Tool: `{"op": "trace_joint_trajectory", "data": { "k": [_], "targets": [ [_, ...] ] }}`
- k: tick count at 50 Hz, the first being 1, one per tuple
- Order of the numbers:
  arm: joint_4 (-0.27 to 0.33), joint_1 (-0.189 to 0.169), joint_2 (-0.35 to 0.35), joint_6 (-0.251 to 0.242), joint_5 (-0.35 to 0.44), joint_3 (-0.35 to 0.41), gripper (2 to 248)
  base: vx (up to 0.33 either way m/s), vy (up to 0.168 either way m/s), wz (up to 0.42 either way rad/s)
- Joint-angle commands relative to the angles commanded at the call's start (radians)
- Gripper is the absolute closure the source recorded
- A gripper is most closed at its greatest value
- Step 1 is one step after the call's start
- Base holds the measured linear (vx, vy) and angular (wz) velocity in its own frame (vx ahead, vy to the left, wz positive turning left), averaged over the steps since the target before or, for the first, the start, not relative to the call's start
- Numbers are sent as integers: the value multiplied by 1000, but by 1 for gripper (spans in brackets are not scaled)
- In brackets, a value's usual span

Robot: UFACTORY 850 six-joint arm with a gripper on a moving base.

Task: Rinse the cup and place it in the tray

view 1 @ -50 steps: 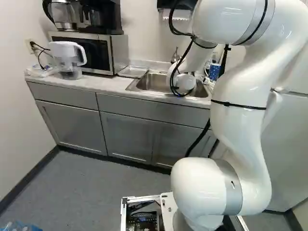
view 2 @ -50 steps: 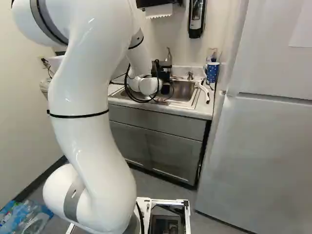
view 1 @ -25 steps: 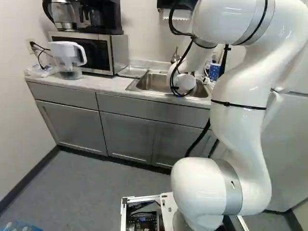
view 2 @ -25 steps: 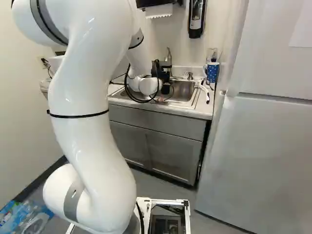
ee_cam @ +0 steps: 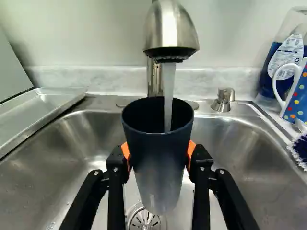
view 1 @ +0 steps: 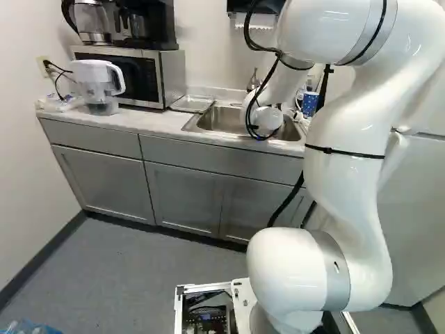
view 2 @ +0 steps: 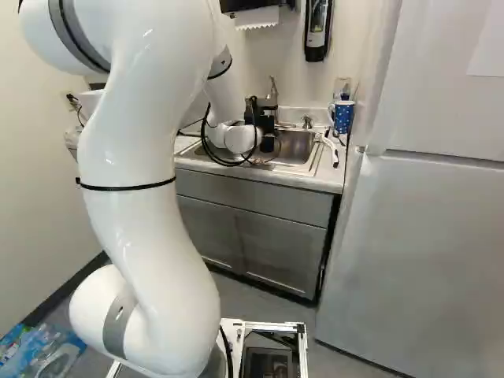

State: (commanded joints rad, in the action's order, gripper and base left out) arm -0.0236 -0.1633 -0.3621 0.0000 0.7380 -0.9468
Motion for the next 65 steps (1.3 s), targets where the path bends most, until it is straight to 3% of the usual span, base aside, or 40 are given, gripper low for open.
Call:
{"op": "trace_joint_trajectory", "data": {
  "k": [65],
  "targets": [
    [0,0,0,0,0,0,125,0,0,0]
  ]
}}
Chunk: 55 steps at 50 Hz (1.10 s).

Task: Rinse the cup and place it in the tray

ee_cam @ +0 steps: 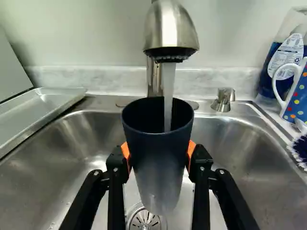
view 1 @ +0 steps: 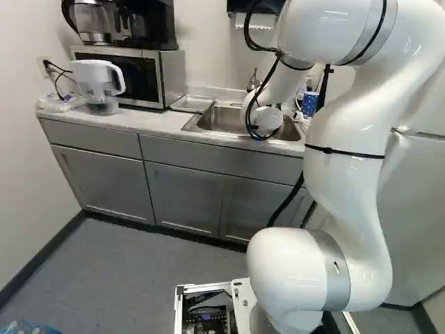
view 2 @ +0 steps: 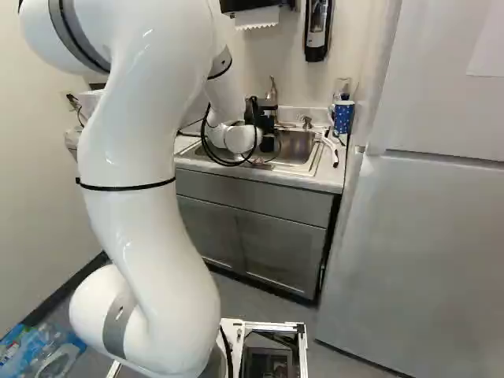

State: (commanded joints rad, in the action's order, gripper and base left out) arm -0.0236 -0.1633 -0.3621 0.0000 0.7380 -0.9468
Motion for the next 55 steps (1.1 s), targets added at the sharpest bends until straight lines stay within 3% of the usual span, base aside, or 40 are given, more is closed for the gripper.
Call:
{"op": "trace_joint_trajectory", "data": {
  "k": [55],
  "targets": [
    [0,0,0,0,0,0,125,0,0,0]
  ]
}}
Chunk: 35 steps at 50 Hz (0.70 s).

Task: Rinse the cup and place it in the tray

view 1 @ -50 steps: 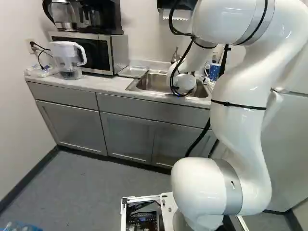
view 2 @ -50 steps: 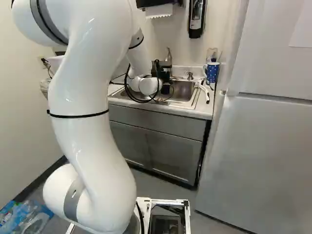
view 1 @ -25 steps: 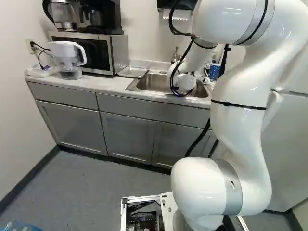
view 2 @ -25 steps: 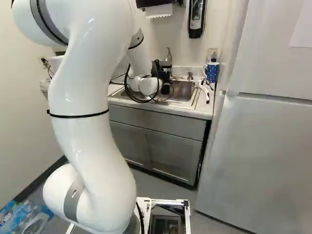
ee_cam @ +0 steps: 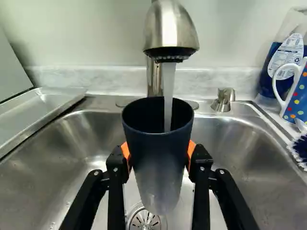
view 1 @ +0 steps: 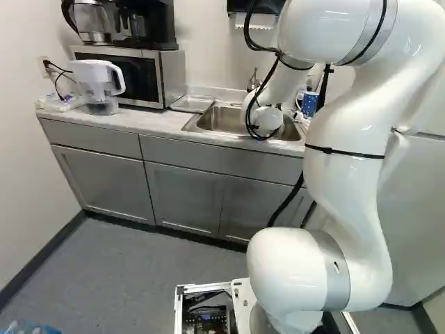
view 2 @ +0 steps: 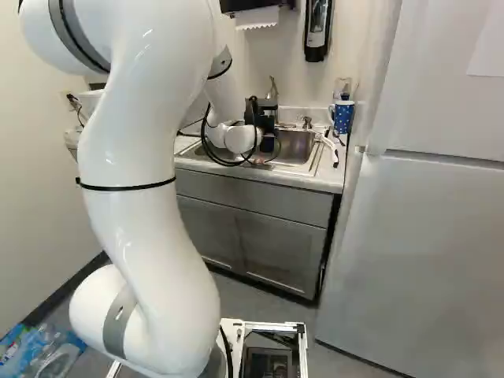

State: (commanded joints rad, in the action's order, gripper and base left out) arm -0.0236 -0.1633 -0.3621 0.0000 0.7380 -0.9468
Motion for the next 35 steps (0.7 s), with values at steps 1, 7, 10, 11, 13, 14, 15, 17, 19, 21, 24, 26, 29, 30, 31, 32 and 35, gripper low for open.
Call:
{"op": "trace_joint_trajectory", "data": {
  "k": [1,7,10,11,13,14,15,17,19,21,24,26,29,30,31,32,35],
  "targets": [
    [0,0,0,0,0,0,125,0,0,0],
    [0,0,0,0,0,0,125,0,0,0],
    [0,0,0,0,0,0,125,0,0,0],
    [0,0,0,0,0,0,125,0,0,0],
    [0,0,0,0,0,0,125,0,0,0],
    [0,0,0,0,0,0,125,0,0,0],
    [0,0,0,0,0,0,125,0,0,0],
    [0,0,0,0,0,0,125,0,0,0],
    [0,0,0,0,0,0,125,0,0,0],
    [0,0,0,0,0,0,125,0,0,0],
    [0,0,0,0,0,0,125,0,0,0],
    [0,0,0,0,0,0,125,0,0,0],
    [0,0,0,0,0,0,125,0,0,0],
    [0,0,0,0,0,0,125,0,0,0],
    [0,0,0,0,0,0,125,0,0,0],
    [0,0,0,0,0,0,125,0,0,0],
    [0,0,0,0,0,0,125,0,0,0]
  ]
}}
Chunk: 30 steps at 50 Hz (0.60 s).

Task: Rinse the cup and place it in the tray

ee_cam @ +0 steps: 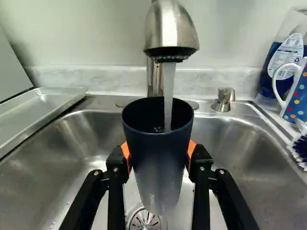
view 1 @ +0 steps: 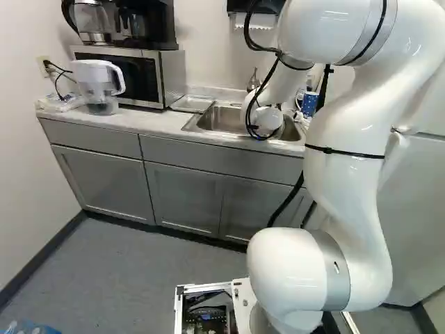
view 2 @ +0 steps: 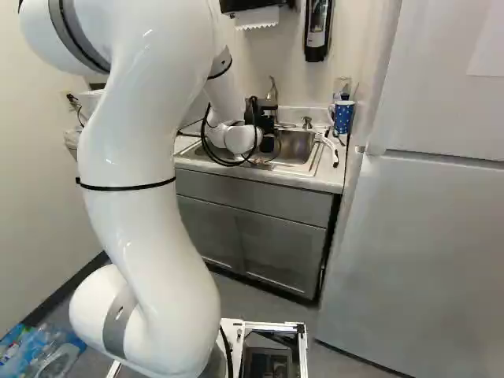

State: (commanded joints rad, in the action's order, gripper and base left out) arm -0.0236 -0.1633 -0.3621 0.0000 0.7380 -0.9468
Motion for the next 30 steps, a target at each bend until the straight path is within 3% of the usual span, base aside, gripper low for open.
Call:
{"op": "trace_joint_trajectory", "data": {
  "k": [30],
  "targets": [
    [0,0,0,0,0,0,125,0,0,0]
  ]
}}
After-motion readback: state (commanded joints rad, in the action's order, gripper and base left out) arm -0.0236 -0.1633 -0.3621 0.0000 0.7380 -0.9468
